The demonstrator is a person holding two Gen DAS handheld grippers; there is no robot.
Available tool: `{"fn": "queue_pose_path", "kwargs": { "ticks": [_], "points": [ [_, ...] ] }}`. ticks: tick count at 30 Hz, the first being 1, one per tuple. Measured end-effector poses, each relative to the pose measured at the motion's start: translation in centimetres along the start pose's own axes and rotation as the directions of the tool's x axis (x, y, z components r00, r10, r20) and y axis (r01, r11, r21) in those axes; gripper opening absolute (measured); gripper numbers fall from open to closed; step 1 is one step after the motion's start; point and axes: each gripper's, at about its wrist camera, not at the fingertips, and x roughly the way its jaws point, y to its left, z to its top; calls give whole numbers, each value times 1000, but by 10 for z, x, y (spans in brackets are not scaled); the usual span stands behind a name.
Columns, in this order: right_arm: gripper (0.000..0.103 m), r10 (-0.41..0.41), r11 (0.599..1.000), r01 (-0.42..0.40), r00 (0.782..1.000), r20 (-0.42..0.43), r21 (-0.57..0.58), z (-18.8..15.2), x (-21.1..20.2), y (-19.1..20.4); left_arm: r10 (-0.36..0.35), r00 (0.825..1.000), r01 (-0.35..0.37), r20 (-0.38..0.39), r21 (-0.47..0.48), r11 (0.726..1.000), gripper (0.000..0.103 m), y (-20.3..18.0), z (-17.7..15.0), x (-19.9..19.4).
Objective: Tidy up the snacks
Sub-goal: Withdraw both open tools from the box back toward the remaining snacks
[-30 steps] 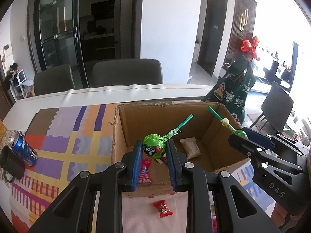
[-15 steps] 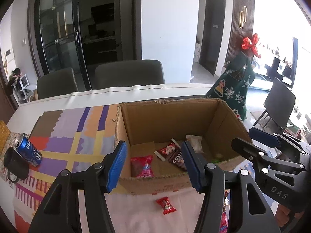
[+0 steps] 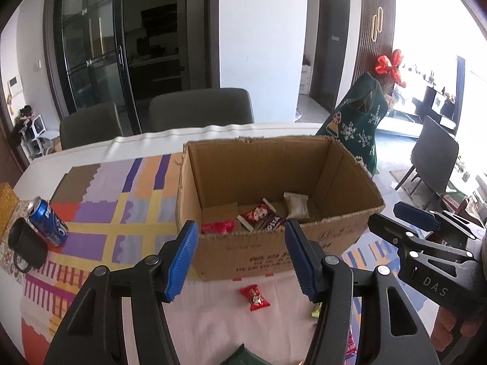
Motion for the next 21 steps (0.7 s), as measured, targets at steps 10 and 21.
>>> {"fn": "queue_pose_path", "kwargs": {
  "ticks": [10,21],
  "points": [
    [50,-31,998,34,998,-53,46,-24,4,-5,1,999,-1,-53,-2,1000,58,0,-23,8],
    [50,-52,993,67,987,-150,98,-54,19,-10,1,991,-2,-135,-4,1000,58,-2,-53,33]
  ]
}}
